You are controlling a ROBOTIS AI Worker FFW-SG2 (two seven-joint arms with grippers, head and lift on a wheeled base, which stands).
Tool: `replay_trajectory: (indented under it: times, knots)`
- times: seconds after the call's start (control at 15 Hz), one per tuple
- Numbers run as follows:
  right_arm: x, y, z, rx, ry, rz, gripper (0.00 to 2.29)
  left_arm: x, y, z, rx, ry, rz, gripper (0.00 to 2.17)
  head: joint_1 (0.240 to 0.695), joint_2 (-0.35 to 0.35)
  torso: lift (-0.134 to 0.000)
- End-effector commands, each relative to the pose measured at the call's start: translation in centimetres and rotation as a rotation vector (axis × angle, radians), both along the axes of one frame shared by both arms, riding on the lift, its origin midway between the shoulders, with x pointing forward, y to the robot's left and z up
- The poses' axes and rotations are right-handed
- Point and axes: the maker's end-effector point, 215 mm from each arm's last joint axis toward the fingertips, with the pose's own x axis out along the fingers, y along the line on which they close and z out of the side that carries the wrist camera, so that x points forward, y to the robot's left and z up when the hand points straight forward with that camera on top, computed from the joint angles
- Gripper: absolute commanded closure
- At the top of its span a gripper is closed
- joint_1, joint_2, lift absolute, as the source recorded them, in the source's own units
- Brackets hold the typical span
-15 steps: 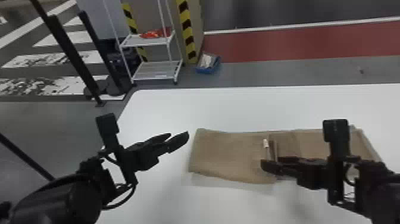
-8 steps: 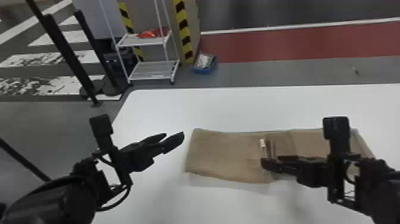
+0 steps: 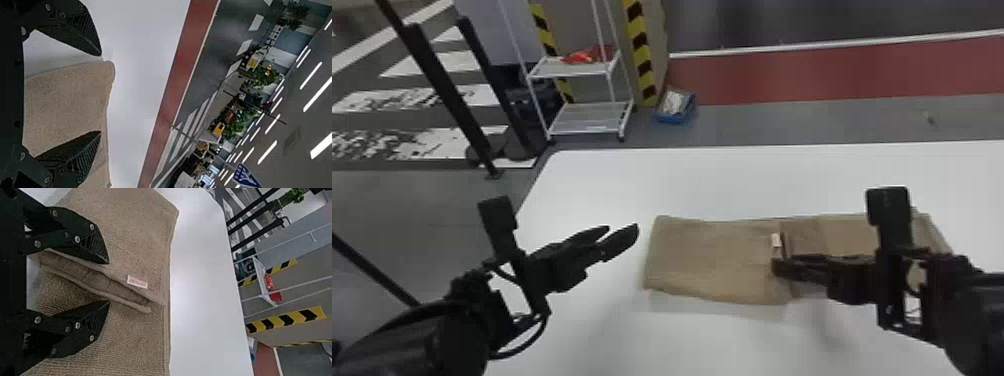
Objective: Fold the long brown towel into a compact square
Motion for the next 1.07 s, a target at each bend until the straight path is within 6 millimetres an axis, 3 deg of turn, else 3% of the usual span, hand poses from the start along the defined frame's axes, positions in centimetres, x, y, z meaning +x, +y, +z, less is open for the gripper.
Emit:
replay_trajectory:
  times: [0.0, 0.67, 1.0]
  knots:
    - [0.2, 0.5, 0.6, 0.012, -0.014, 0.004, 0.63, -0.1, 0.3, 0.2, 0.001, -0.003, 0.003, 0.21, 0.695, 0.22, -0.124]
    - [0.5, 0.7, -0.5, -0.034, 0.011, 0.019, 0.64, -1.0, 1.0, 0.0, 0.001, 0.003, -0.001, 0.21, 0.695, 0.235, -0.124]
    - [0.6, 0.7, -0.3, -0.036, 0.003, 0.016, 1.02, -1.1, 1.1, -0.1, -0.003, 0.007, -0.001, 0.21, 0.695, 0.239, -0.124]
